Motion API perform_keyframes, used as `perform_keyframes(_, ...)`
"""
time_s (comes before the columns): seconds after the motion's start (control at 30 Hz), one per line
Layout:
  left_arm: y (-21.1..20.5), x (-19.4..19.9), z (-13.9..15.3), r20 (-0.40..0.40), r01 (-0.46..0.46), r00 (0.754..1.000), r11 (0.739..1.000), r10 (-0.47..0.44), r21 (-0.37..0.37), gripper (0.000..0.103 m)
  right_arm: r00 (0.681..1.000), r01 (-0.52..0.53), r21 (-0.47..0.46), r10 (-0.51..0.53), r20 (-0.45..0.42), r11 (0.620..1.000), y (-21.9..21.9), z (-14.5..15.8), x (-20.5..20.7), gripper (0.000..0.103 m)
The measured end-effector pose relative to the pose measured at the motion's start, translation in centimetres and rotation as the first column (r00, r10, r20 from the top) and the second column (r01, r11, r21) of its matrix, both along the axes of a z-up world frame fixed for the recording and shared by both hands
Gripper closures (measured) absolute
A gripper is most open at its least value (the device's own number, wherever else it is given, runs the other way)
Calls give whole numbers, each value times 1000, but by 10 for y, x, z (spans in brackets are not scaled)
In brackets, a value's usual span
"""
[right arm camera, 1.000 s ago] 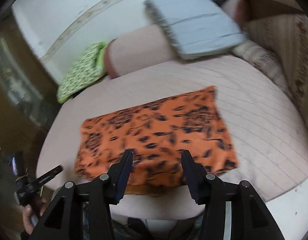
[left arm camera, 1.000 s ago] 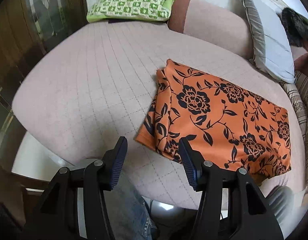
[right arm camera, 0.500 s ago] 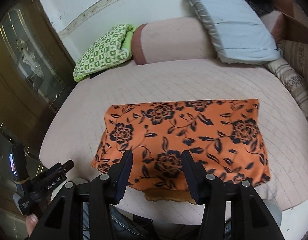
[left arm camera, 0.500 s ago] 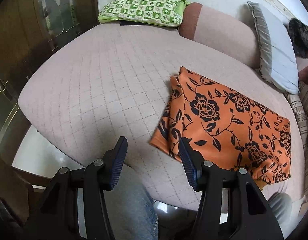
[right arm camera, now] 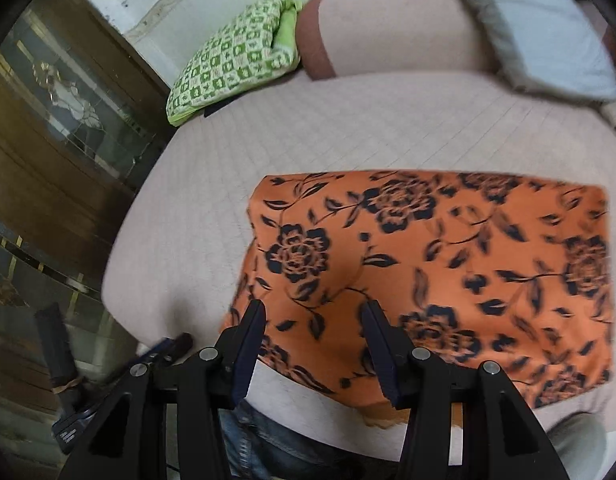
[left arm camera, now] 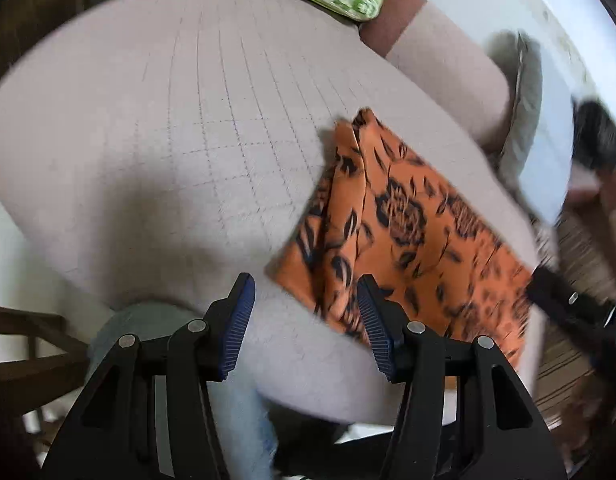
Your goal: Fold small clothes
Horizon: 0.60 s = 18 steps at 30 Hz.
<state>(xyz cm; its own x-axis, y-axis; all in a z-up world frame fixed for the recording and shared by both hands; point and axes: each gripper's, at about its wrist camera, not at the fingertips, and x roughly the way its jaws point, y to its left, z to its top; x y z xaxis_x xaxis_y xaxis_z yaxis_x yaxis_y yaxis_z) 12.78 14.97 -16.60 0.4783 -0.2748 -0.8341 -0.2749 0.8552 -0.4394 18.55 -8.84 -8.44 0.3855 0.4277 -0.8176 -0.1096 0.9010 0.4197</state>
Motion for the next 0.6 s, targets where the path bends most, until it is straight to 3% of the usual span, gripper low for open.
perform_keyframes(0.1, 7, 21, -13, -7, 7, 1000, 997, -7, -82, 48, 1000, -26, 10, 26, -9, 1000, 11, -4, 17, 55)
perform_keyframes(0.23, -6, 53, -40, -46, 95, 994, 984, -103, -151, 43, 999, -45, 1, 45, -28, 999, 22, -15, 39, 55)
perform_keyframes(0.33, -20, 63, -57, -85, 136, 985, 982, -148, -129, 43, 995, -58, 2, 58, -78, 998, 29, -32, 61, 55)
perform_keyframes(0.43, -17, 61, -63, -69, 116, 989, 982, -128, -147, 46, 987, -90, 27, 93, -130, 996, 40, -47, 79, 55)
perform_keyframes(0.53, -8, 60, -66, -81, 89, 991, 981, -105, -173, 89, 978, -120, 64, 129, -166, 991, 52, -54, 93, 55)
perform_keyframes(0.6, -7, 56, -63, -51, 104, 992, 974, -116, -200, 92, 970, -153, 78, 164, -179, 985, 65, -56, 103, 55)
